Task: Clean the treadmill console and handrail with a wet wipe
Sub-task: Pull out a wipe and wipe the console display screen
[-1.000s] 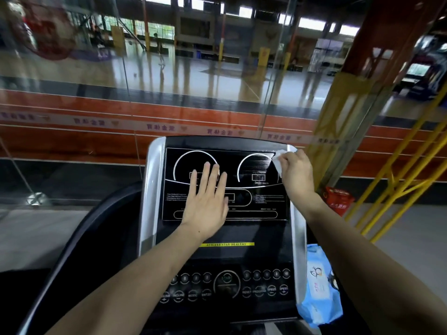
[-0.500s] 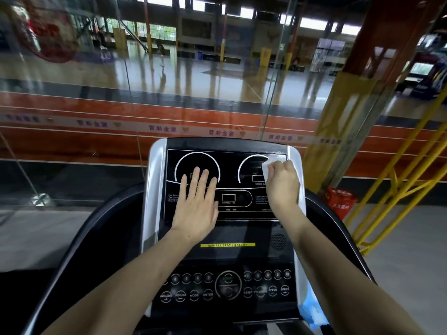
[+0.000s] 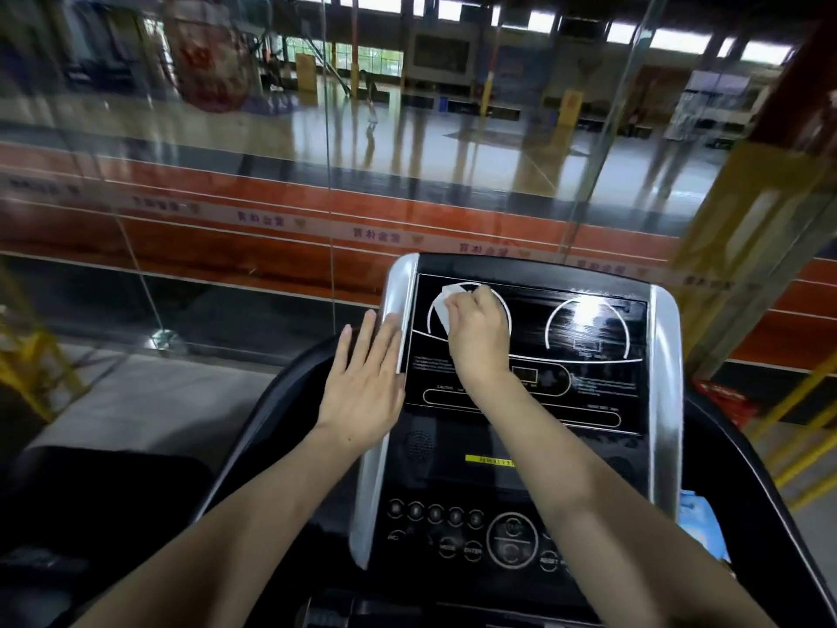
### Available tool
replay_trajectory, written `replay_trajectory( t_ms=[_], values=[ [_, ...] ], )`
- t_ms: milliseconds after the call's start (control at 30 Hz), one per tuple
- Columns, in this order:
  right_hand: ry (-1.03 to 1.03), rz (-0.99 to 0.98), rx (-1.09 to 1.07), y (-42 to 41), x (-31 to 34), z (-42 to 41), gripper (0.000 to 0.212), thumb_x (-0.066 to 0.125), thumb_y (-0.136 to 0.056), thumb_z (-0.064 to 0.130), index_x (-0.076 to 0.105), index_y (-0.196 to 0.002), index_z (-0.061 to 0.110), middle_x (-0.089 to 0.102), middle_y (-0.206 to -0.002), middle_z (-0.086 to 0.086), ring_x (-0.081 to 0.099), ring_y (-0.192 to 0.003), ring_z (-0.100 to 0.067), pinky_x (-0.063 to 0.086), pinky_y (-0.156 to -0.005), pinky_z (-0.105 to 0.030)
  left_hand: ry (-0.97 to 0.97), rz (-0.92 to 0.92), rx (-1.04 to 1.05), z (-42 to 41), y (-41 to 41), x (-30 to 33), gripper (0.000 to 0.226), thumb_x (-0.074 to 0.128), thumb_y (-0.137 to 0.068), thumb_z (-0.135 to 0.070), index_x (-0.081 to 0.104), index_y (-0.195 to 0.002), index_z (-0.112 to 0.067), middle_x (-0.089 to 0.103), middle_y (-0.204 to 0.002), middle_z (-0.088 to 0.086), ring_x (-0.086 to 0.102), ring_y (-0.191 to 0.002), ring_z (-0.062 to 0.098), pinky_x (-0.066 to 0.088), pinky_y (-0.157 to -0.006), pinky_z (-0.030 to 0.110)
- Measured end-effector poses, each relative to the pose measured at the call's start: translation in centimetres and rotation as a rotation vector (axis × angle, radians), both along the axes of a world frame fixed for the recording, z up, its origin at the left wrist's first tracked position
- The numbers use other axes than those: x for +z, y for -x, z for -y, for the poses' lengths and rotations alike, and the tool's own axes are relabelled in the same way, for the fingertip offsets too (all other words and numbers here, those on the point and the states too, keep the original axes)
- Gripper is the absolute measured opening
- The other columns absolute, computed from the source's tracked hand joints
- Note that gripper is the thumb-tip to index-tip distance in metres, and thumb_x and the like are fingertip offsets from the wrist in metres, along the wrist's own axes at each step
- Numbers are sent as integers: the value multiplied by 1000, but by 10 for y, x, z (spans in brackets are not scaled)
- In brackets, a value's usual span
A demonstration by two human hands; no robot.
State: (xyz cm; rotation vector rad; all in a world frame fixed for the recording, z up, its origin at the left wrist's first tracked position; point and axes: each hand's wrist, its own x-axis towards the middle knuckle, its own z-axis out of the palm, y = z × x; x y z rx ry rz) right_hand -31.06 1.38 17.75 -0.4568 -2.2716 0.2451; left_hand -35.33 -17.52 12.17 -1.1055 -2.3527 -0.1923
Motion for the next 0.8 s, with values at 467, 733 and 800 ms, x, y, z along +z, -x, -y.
replay_trajectory(
  t_ms=[467, 733, 800],
  values=[
    [-282, -27, 101, -45, -20, -22, 25, 82, -77, 2, 72, -97, 12, 51, -86, -7, 51, -78, -29, 46, -68, -42, 44, 16, -31, -8, -23, 2, 66, 20, -105, -41, 24, -163, -9, 10, -175, 15, -3, -162, 33, 7, -129, 59],
    [-315, -24, -300, -136, -17, -118, 5, 72, -93, 24, 77, -95, 22, 61, -85, -3, 57, -82, -29, 35, -75, -42, 58, 20, -161, -77, -75, 6, 64, 20, -106, -42, 27, -162, -10, 11, -175, 14, -4, -162, 33, 10, -129, 58],
    [-304, 8, -424, -153, -16, -138, 9, 68, -95, 25, 77, -94, 23, 62, -84, -1, 58, -83, -29, 30, -75, -41, 62, 19, -183, -92, -87, 8, 63, 24, -107, -41, 26, -163, -11, 11, -175, 15, -4, -162, 33, 10, -129, 58]
  ],
)
